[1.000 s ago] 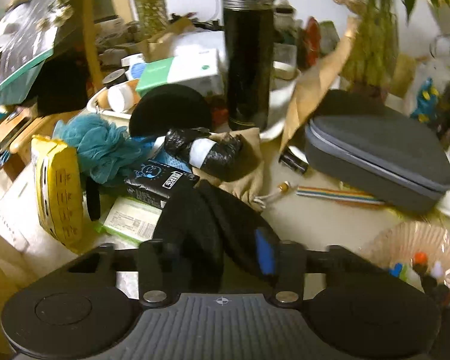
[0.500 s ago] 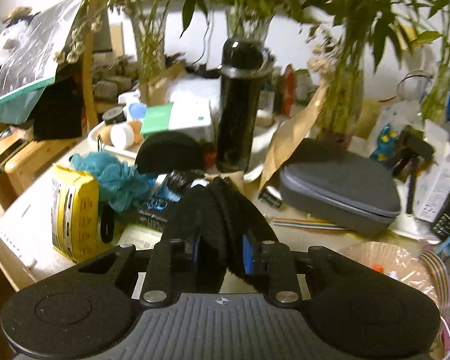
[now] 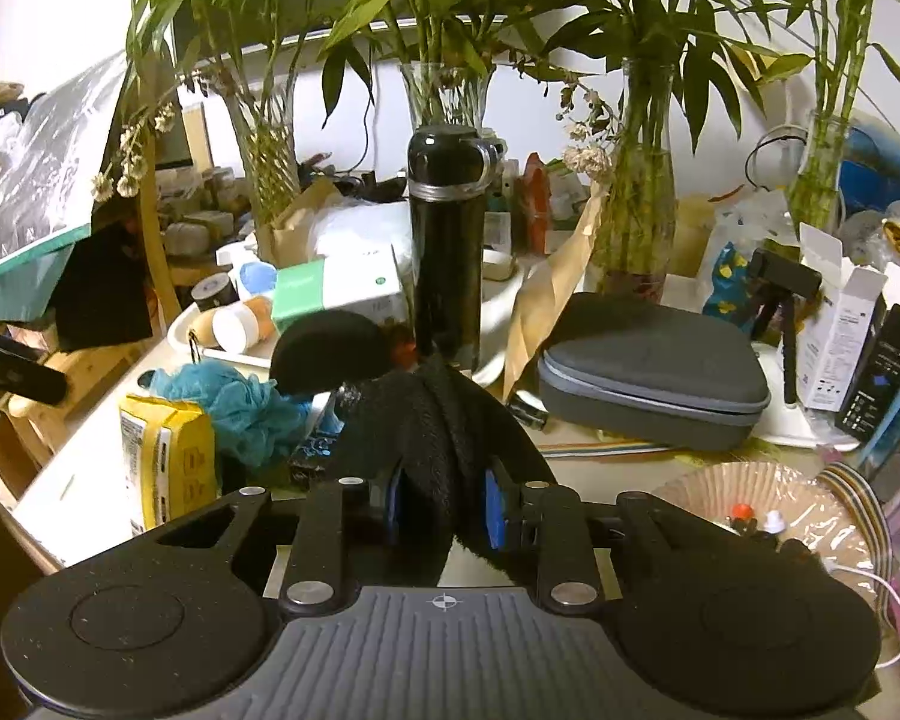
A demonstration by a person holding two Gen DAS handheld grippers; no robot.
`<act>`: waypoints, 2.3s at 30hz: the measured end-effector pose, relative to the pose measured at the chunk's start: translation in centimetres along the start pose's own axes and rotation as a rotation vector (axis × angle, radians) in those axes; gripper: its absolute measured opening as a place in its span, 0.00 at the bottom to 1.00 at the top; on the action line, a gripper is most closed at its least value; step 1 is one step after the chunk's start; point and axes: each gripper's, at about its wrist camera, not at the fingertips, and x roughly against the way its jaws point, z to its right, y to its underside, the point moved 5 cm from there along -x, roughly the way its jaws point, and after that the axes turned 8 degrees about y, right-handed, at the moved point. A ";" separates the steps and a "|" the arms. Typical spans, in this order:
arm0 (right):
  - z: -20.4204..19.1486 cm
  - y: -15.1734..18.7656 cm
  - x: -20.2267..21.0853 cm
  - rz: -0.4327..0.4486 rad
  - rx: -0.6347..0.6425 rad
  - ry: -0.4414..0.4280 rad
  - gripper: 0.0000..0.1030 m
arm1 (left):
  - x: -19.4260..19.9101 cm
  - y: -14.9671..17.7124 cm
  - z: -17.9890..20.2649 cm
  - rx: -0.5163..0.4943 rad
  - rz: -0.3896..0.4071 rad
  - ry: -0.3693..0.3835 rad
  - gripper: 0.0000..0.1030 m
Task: Organize soft objects
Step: 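Grasp the yellow wet-wipes pack with the left tool while the right tool holds the black item, then carry the yellow pack into the cardboard box and open the left tool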
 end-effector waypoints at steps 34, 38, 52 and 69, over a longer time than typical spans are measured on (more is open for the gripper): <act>2.0 0.7 1.4 0.012 -0.040 -0.032 0.29 | -12.1 0.4 -2.3 0.263 -0.440 -0.076 0.57; 1.9 0.6 1.5 0.014 -0.040 -0.036 0.29 | -11.1 0.5 -2.3 0.286 -0.409 -0.050 0.53; 2.6 -1.1 4.4 0.127 -0.092 -0.004 0.29 | -1.2 -2.2 0.8 0.117 -0.100 0.048 0.52; -3.5 -4.0 15.3 0.245 0.045 -0.100 0.29 | 11.3 0.3 4.8 -0.044 0.114 0.141 0.52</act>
